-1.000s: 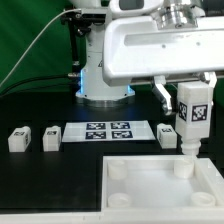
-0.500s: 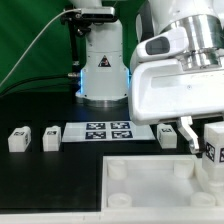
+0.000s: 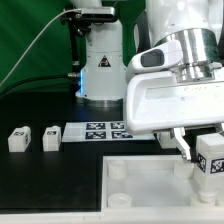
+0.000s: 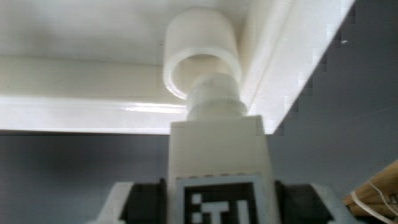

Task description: Assemble one leg

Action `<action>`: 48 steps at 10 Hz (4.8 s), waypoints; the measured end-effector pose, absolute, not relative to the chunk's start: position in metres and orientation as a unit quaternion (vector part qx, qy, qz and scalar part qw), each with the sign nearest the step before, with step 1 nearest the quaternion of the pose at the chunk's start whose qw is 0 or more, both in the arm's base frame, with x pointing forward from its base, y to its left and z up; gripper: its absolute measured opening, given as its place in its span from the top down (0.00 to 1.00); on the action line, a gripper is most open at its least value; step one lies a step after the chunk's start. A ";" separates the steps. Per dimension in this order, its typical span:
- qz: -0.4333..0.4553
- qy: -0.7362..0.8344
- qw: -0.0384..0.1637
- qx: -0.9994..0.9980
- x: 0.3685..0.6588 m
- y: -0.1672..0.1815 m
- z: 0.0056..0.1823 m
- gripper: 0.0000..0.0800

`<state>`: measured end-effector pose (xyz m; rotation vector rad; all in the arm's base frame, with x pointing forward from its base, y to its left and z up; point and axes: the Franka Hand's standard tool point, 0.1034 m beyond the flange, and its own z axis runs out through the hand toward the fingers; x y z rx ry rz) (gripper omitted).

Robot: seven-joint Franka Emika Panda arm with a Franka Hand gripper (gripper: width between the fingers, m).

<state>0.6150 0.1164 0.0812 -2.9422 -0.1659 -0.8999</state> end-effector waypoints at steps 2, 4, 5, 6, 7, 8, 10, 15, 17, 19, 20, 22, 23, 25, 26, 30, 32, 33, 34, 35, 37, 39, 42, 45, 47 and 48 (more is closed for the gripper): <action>-0.293 -0.056 0.029 -0.954 0.615 0.116 0.081 0.64; -0.294 -0.058 0.028 -0.954 0.614 0.116 0.081 0.64; -0.294 -0.059 0.028 -0.953 0.614 0.116 0.081 0.64; -0.294 -0.060 0.028 -0.953 0.614 0.115 0.081 0.64; -0.294 -0.060 0.028 -0.954 0.614 0.115 0.080 0.64; -0.293 -0.060 0.027 -0.954 0.612 0.115 0.079 0.64; -0.290 -0.061 0.024 -0.955 0.610 0.111 0.075 0.64; -0.303 -0.063 0.023 -0.951 0.607 0.114 0.060 0.64; -0.304 -0.063 0.023 -0.950 0.608 0.114 0.060 0.64; -0.304 -0.063 0.023 -0.950 0.608 0.114 0.060 0.64; -0.304 -0.063 0.023 -0.950 0.608 0.114 0.060 0.64; -0.304 -0.063 0.023 -0.950 0.608 0.114 0.060 0.54; -0.304 -0.063 0.023 -0.950 0.608 0.114 0.060 0.32; -0.304 -0.063 0.023 -0.950 0.608 0.114 0.060 0.22; -0.304 -0.063 0.023 -0.950 0.608 0.114 0.060 0.19; -0.273 -0.065 0.025 -0.960 0.603 0.114 0.049 0.19; -0.268 -0.069 0.024 -0.961 0.606 0.112 0.060 0.19; -0.252 -0.069 0.026 -0.965 0.608 0.112 0.072 0.19; -0.248 -0.068 0.026 -0.966 0.613 0.110 0.086 0.19; -0.195 -0.069 0.032 -0.978 0.610 0.111 0.089 0.19; -0.094 -0.071 0.043 -0.992 0.615 0.114 0.097 0.19; -0.011 -0.073 0.049 -0.996 0.624 0.116 0.093 0.19; 0.032 -0.076 0.048 -0.995 0.634 0.117 0.085 0.19; 0.024 -0.073 0.047 -0.996 0.633 0.116 0.080 0.43; 0.024 -0.073 0.046 -0.996 0.633 0.115 0.080 0.60; 0.024 -0.072 0.046 -0.996 0.633 0.115 0.079 0.63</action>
Offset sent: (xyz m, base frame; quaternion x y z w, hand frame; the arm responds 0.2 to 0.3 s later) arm -0.0112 -0.0065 -0.0045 -0.0049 -0.0171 -0.0058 0.9998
